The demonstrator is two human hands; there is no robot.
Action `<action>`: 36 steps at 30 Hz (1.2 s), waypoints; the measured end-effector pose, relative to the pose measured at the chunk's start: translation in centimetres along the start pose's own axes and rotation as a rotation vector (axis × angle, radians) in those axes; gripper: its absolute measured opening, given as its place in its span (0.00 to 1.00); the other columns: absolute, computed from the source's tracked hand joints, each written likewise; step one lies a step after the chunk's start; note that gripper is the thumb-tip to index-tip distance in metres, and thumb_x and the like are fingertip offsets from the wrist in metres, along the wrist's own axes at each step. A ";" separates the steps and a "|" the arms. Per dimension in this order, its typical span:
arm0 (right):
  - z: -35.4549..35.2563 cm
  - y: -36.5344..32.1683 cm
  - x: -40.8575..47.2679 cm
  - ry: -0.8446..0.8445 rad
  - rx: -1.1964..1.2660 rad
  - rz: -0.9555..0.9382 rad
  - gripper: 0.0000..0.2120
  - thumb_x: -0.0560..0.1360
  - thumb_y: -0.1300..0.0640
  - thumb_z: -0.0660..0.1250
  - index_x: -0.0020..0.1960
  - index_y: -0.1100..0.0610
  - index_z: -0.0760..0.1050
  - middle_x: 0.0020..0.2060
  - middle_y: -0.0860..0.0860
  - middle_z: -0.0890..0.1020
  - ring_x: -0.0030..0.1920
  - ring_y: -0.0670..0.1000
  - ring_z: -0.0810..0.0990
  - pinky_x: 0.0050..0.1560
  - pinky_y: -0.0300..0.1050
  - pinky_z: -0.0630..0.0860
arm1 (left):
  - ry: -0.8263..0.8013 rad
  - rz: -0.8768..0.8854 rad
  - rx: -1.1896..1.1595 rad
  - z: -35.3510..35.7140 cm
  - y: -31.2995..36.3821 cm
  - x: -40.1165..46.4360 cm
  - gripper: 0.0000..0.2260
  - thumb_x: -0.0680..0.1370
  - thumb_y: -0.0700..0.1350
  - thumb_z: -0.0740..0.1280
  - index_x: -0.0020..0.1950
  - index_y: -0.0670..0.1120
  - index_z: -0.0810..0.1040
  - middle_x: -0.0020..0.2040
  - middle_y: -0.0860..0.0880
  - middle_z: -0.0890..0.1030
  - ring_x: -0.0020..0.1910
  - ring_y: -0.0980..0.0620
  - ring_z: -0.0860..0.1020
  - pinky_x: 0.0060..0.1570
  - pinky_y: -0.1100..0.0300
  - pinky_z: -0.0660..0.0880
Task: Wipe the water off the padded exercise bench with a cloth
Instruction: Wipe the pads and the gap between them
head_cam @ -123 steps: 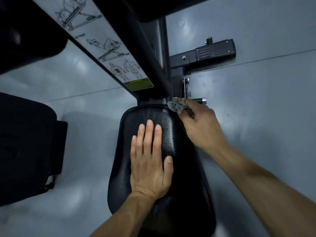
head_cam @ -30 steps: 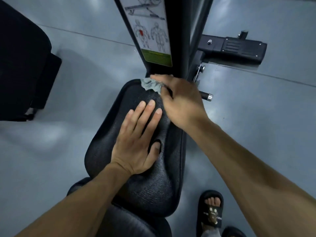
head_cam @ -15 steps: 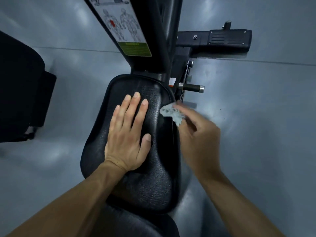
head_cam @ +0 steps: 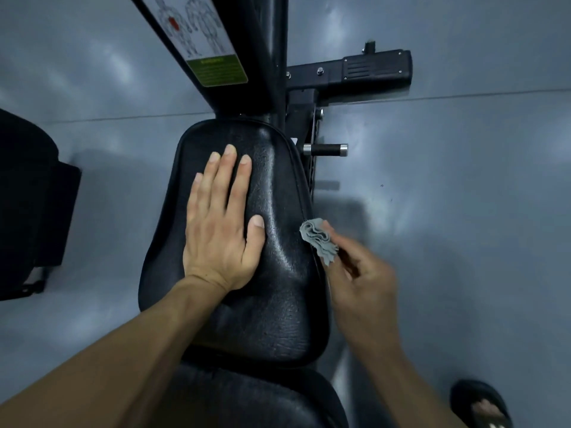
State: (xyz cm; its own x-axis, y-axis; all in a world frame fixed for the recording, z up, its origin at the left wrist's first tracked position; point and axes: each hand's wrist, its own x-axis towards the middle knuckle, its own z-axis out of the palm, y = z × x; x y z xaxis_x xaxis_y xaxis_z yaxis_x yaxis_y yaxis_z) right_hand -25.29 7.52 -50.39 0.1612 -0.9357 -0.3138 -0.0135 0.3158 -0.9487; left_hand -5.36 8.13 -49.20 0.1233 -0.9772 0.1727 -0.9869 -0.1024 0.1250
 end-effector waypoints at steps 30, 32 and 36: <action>1.2 1.7 6.0 -0.098 -0.055 -0.337 0.10 0.79 0.59 0.72 0.60 0.54 0.83 0.50 0.49 0.80 0.51 0.44 0.80 0.51 0.32 0.74 | 0.083 0.021 -0.008 0.5 -0.2 -0.5 0.30 0.81 0.52 0.51 0.83 0.42 0.58 0.83 0.44 0.56 0.83 0.46 0.52 0.79 0.41 0.52; -0.7 4.1 2.6 -0.132 -0.011 -0.316 0.11 0.78 0.61 0.72 0.59 0.50 0.82 0.51 0.48 0.81 0.52 0.46 0.81 0.52 0.33 0.74 | 0.080 0.033 -0.005 0.6 -0.1 -0.5 0.30 0.81 0.52 0.51 0.83 0.43 0.58 0.84 0.44 0.56 0.83 0.46 0.52 0.79 0.41 0.52; -3.1 7.2 -2.0 -0.142 0.114 -0.263 0.13 0.77 0.62 0.72 0.54 0.45 0.82 0.48 0.51 0.84 0.49 0.47 0.83 0.50 0.39 0.77 | 0.084 0.015 -0.004 0.6 -0.2 -0.9 0.29 0.82 0.51 0.52 0.83 0.45 0.57 0.84 0.46 0.55 0.83 0.49 0.51 0.81 0.44 0.50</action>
State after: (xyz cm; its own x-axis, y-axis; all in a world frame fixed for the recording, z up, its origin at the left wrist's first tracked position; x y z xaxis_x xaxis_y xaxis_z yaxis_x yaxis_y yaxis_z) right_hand -28.80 11.14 -56.68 0.2805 -0.9589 -0.0423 0.1561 0.0890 -0.9837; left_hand -5.34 8.90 -49.98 0.1174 -0.9596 0.2556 -0.9882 -0.0874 0.1257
